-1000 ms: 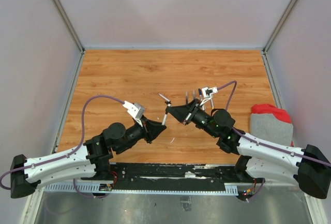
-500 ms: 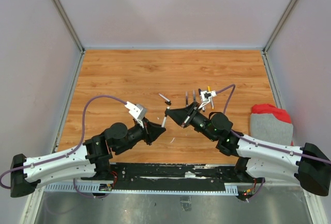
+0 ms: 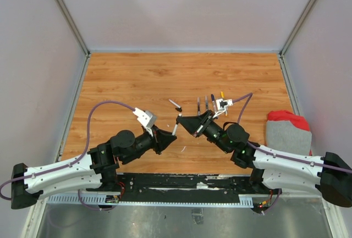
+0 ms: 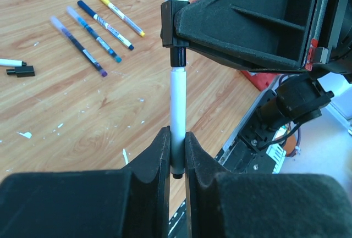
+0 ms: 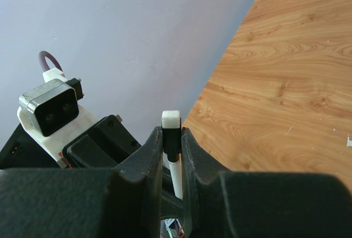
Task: Insert the pens into the pen caps
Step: Insert the pen cap onto the pen.
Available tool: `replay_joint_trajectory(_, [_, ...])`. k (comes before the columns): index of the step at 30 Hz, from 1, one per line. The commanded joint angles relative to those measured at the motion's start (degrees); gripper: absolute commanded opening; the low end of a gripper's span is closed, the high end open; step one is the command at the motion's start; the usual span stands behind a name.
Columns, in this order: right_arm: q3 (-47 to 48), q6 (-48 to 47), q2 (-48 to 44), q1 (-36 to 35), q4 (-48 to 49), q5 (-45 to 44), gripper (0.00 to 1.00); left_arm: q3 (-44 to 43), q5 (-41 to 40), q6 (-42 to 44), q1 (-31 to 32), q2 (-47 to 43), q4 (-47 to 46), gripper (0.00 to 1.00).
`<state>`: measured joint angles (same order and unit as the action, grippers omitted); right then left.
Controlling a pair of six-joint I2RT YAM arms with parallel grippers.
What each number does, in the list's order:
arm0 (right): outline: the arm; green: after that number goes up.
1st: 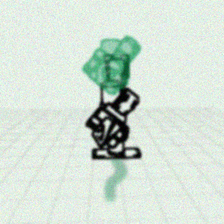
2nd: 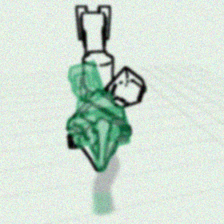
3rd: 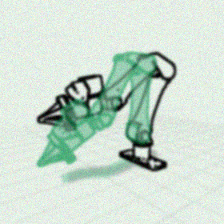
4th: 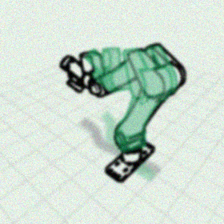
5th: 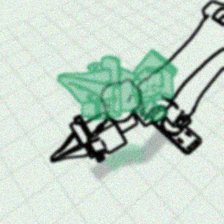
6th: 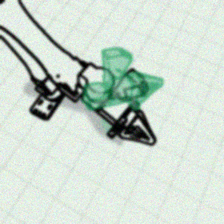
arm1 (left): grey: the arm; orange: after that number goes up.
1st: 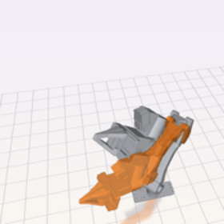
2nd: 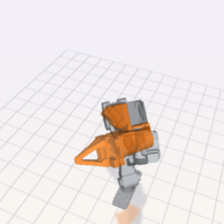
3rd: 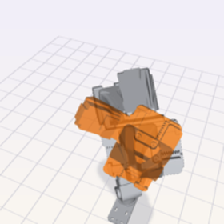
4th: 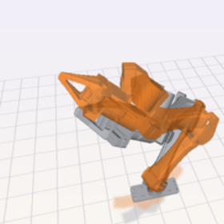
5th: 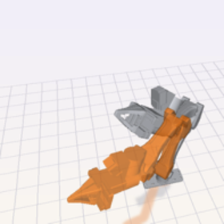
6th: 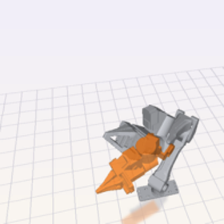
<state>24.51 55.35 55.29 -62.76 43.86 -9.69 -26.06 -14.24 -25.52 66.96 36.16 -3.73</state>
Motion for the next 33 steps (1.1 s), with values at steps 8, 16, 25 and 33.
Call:
replay_joint_trajectory(8, [-4.2,0.2,1.8,-9.1,-8.7,7.7,0.01,-5.2,-4.7,2.6,-0.5,-0.5,-17.2,0.01])
replay_joint_trajectory(16, [-3.6,-6.5,0.4,-11.6,-14.7,4.3,0.01,-5.6,-4.6,2.8,-0.5,-0.9,-16.9,0.01])
replay_joint_trajectory(25, [-5.3,-5.8,1.1,-13.0,-13.6,2.4,0.01,-5.4,-4.4,2.5,-0.5,-0.8,-17.3,0.00])
replay_joint_trajectory(33, [-3.8,-8.0,1.0,-13.1,-15.9,2.4,0.00,-5.0,-4.2,2.8,-0.4,-1.4,-17.6,0.00])
